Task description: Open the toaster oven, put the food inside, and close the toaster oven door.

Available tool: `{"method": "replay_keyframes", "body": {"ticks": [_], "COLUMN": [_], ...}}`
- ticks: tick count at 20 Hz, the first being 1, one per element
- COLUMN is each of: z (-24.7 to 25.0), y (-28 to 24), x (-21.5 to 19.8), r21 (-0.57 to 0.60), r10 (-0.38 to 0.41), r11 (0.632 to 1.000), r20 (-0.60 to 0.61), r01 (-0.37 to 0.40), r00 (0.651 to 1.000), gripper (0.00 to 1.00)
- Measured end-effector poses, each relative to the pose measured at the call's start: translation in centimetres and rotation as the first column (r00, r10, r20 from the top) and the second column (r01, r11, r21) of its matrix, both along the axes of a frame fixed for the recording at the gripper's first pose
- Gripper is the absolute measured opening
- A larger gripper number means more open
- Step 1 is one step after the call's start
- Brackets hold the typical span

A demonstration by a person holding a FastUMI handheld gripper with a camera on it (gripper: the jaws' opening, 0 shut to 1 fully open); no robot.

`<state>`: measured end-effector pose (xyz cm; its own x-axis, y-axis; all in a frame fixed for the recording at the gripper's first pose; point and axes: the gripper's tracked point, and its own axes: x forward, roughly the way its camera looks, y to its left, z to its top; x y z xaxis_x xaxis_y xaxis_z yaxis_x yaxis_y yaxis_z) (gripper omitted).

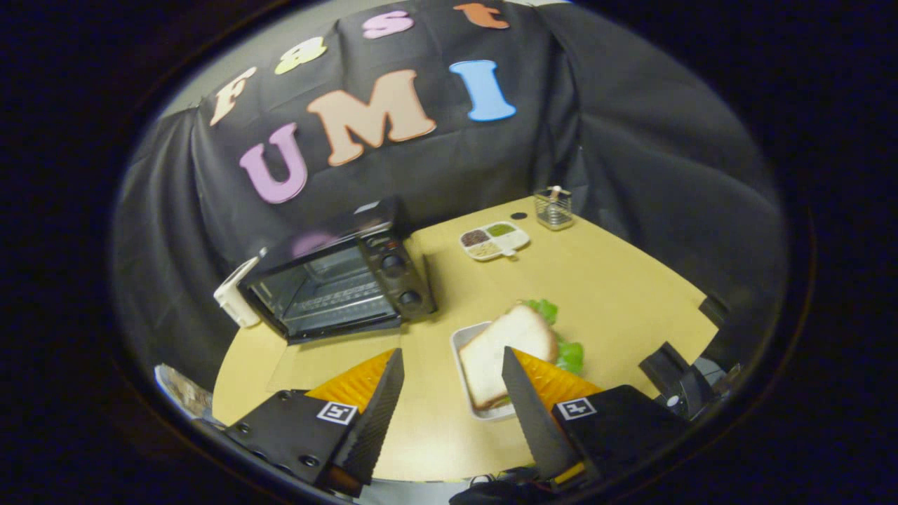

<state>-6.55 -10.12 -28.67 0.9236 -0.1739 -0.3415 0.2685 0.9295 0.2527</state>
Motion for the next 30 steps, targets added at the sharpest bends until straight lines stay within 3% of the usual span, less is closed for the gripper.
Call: {"method": "replay_keyframes", "body": {"ticks": [8,16,21,26,30], "z": [-2.2,-6.7,-7.4,-6.3,-5.1], "y": [-6.6,-6.2,-4.7,-4.5,-3.9], "x": [1.6,4.8,5.4,4.9,3.2], "r21": [0.170,0.363,0.446,0.478,0.502], "r10": [-0.051,-0.010,0.024,-0.024,-0.067], "r11": [0.984,0.932,0.894,0.878,0.865], "r20": [0.041,0.038,0.041,0.075,0.075], "r01": [0.043,-0.005,-0.040,-0.015,0.021], "r00": [0.998,0.999,0.999,0.997,0.995], "gripper": [0.86,0.86,0.62,0.37,0.37]}}
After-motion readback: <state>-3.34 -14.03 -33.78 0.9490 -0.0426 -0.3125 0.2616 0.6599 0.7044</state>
